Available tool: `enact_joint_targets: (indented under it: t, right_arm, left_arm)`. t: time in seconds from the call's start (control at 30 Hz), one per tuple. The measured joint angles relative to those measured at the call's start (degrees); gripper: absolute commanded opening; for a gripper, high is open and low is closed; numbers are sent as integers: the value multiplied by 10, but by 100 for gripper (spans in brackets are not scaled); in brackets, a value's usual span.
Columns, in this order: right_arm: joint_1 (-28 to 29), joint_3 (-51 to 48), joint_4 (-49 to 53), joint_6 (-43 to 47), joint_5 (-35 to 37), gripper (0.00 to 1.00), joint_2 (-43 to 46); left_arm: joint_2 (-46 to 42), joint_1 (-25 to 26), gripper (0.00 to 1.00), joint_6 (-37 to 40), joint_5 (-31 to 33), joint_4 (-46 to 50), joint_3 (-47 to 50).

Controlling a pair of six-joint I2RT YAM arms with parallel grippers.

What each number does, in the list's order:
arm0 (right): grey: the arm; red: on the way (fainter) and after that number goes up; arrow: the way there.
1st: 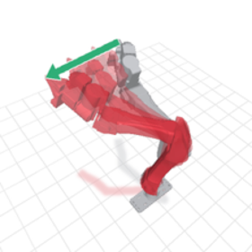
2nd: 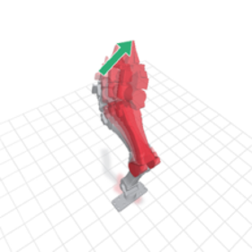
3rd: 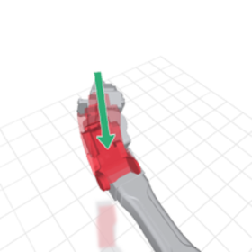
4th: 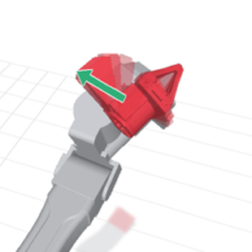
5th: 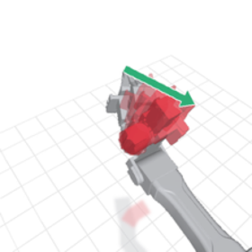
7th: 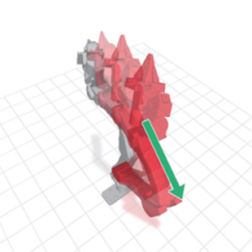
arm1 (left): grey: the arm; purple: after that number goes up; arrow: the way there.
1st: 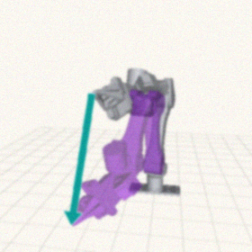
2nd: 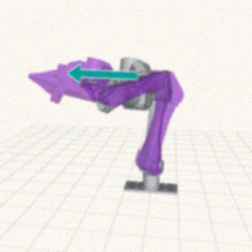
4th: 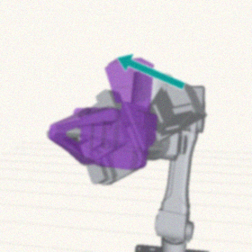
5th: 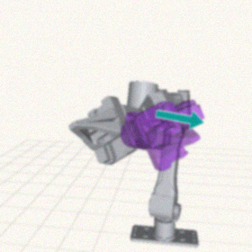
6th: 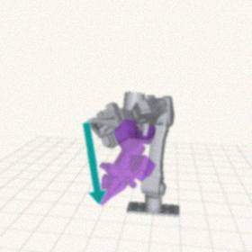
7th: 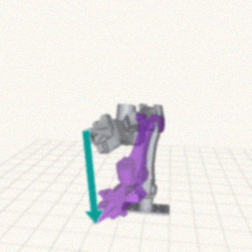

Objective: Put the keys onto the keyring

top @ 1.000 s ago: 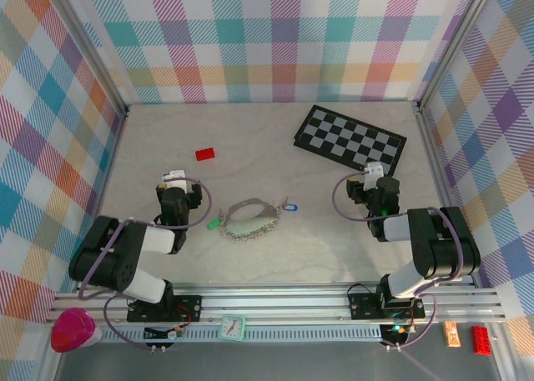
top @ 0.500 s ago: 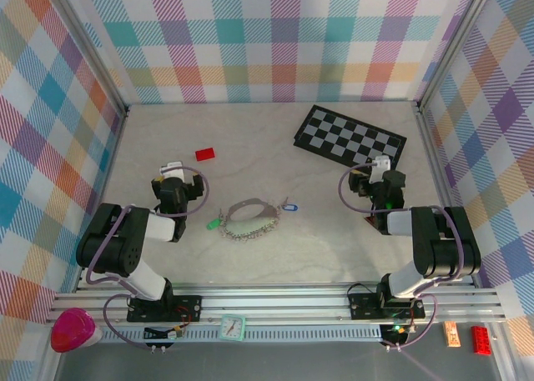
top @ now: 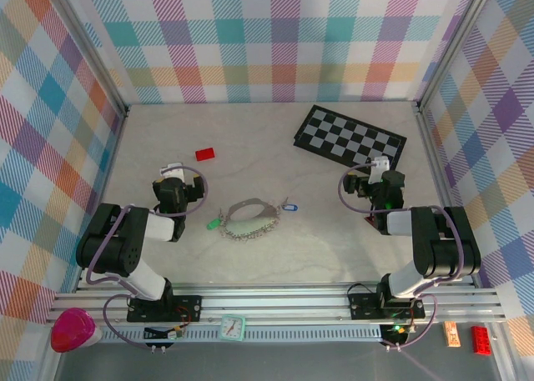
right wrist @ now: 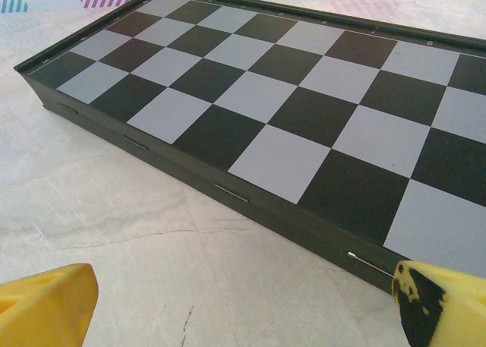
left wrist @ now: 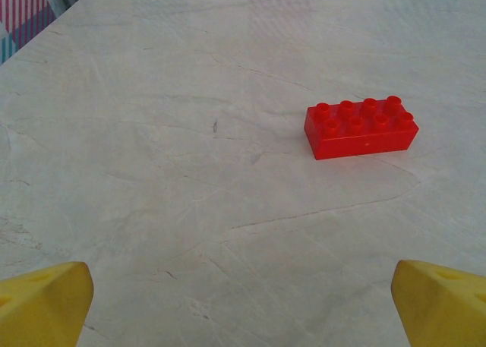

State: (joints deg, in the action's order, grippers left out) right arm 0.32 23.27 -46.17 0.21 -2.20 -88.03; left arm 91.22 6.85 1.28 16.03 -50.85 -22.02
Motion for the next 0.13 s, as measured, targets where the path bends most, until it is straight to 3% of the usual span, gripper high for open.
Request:
enact_joint_targets:
  t: [0.13]
  right_arm:
    - [0,0,0,0,0,99,0]
  left_arm:
    - [0,-2,100,0,-2,2,0]
